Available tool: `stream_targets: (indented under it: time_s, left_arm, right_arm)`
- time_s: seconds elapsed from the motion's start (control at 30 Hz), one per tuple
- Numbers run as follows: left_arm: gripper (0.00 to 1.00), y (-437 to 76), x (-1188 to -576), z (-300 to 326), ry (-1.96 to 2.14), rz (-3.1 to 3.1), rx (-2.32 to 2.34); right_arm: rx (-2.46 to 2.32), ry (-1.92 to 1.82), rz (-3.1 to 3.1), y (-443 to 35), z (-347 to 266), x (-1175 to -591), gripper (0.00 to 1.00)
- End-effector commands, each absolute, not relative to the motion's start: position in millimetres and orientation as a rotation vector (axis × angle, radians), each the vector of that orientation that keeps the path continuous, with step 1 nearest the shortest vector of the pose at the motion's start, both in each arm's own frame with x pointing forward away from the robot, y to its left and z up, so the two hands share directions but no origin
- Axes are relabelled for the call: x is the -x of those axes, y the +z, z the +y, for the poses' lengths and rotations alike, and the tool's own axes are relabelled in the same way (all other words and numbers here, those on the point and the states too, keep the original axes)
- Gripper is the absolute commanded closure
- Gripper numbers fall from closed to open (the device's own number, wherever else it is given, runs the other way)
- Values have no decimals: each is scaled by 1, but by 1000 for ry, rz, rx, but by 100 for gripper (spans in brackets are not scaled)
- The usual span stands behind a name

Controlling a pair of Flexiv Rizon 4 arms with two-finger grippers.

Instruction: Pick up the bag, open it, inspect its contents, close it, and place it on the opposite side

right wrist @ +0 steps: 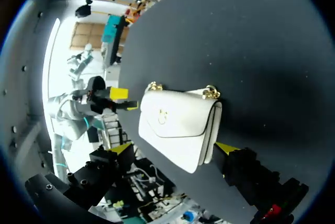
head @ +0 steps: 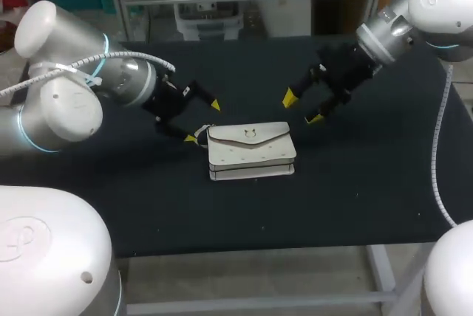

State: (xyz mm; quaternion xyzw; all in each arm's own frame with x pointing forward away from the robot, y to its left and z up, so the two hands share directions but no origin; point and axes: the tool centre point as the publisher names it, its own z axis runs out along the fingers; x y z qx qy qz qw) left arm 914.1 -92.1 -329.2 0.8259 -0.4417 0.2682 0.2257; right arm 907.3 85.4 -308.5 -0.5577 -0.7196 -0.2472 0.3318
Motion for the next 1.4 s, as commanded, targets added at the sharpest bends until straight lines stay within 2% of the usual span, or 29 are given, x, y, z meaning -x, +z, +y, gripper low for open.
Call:
stream_targets:
  time_s: [0.03, 0.2, 0.3, 0.37, 0.53, 0.57, 0.73, 0.77, 0.83, 0.93, 1.1, 1.27, 1.4]
  left_arm:
    - [0, -341, -916, -91, 782, -1221, -2176]
    - [0, -348, -915, -99, 790, -1252, -2111]
    - [6, -351, -916, -101, 795, -1268, -2063]
    - [16, -353, -916, -101, 803, -1271, -2036]
    - [17, -359, -917, -103, 796, -1280, -1981]
    - [24, -359, -917, -103, 800, -1292, -1966]
    - [31, -362, -917, -103, 798, -1298, -1920]
    - [39, -362, -917, -103, 797, -1299, -1919]
    - [44, -363, -917, -103, 796, -1298, -1910]
    - [39, -361, -913, -100, 795, -1302, -1895]
    - [40, -361, -908, -99, 797, -1310, -1878]
    - [48, -363, -908, -101, 791, -1310, -1848]
    - [49, -366, -908, -105, 785, -1319, -1826]
  right_arm:
    - [1449, -642, -1800, -317, 88, -909, 0]
    - [1516, -624, -1735, -328, 90, -901, 0]
    - [1540, -629, -1723, -331, 92, -896, 0]
    - [1558, -635, -1713, -334, 94, -892, 0]
    - [1581, -667, -1658, -350, 94, -888, 0]
    - [1583, -674, -1650, -354, 96, -888, 0]
    - [1587, -709, -1614, -366, 101, -892, 0]
    - [1580, -724, -1604, -367, 102, -893, 0]
    - [1573, -736, -1599, -368, 104, -895, 0]
    - [1554, -756, -1602, -365, 108, -896, 0]
    - [1527, -792, -1620, -354, 109, -895, 0]
    - [1527, -805, -1630, -352, 109, -896, 2]
    - [1527, -796, -1598, -365, 113, -899, 5]
